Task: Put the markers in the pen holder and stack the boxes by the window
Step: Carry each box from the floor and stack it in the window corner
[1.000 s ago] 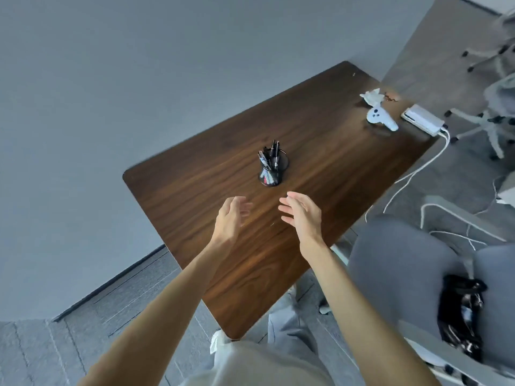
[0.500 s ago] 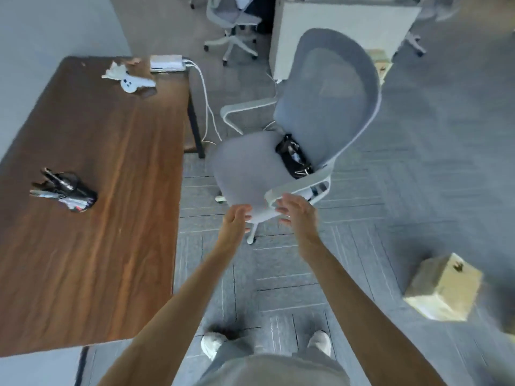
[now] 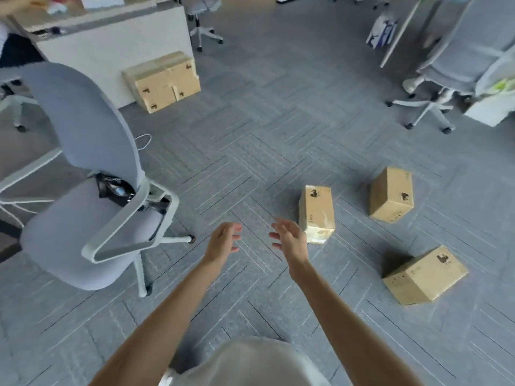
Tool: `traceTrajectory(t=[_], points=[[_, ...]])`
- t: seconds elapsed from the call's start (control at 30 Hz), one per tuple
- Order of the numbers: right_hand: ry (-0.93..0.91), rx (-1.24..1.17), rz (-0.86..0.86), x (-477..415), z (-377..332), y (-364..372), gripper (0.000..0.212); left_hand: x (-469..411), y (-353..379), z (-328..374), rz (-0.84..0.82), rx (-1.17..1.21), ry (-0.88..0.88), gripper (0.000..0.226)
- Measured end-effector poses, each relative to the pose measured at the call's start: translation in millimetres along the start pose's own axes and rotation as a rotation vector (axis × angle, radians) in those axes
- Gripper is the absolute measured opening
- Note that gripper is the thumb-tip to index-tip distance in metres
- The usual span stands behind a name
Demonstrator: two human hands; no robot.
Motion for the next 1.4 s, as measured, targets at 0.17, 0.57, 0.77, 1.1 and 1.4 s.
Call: traceTrajectory(t=[0.17, 0.57, 0.77, 1.1, 1.4], points=[[0.047, -0.030, 0.148, -38, 4, -95, 0.018, -29, 100, 31, -0.101, -0.069, -0.024, 0.018], [0.212, 0.251, 0.254, -197, 53, -196, 0.032, -208, 245, 35, -0.175, -0.195, -0.218, 0.025], [0.324, 0.372, 0.214, -329, 81, -219, 0.037, -318, 288, 44, -0.137, -0.234, -0.357, 0.026], [0.443, 0.434, 0.056, -489, 169, -262, 0.040, -455, 389, 6, -0.067, -0.202, -0.502, 0.041], [0.419, 0.532, -0.130, -598, 330, -298, 0.045, -587, 484, -113, -0.071, -0.314, -0.466, 0.041]])
Point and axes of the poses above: each hand's wrist, its own x-axis away from the middle knuckle, its own y-axis out of the palm, z = x × y, the point moved 4 cm from there along -x, towards the middle knuckle, and after that the axes turned 9 degrees about -y, right-handed, at the moved point
